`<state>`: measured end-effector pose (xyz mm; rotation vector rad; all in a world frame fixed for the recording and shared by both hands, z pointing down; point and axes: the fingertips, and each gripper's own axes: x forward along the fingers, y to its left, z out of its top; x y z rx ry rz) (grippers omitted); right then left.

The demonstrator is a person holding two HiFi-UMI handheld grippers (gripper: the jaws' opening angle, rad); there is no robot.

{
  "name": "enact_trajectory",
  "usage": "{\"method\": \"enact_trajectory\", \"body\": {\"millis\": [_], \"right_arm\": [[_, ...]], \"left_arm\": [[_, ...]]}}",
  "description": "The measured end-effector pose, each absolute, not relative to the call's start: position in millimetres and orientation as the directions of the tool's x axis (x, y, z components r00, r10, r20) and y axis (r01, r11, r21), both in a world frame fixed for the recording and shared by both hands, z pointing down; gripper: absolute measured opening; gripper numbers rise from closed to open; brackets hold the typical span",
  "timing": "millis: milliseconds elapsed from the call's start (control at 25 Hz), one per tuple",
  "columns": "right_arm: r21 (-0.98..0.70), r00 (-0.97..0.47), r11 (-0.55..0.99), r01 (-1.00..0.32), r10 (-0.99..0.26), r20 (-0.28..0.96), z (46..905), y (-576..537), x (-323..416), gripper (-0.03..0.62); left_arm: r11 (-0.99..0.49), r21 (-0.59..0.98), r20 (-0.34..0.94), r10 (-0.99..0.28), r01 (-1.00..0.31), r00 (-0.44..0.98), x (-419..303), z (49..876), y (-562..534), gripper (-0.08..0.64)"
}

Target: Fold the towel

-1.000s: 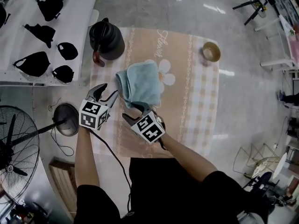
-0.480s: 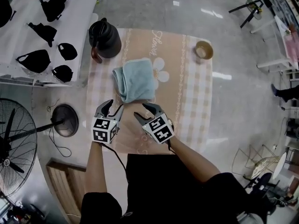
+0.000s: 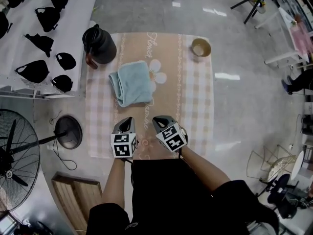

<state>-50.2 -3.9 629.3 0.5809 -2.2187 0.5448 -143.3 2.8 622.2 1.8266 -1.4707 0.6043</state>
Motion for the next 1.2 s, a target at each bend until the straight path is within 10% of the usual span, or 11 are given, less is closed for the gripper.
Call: {"method": "enact_trajectory", "body": {"millis": [1200], "right_arm": [[-0.118, -0.656, 0.709, -0.696, -0.559, 0.507, 478.5, 8.3, 21.9, 0.003]], "left_arm": [[-0.046, 0.245, 0.522, -0.835, -0.968, 0.172, -88.5, 474.7, 47.7, 0.003]]}}
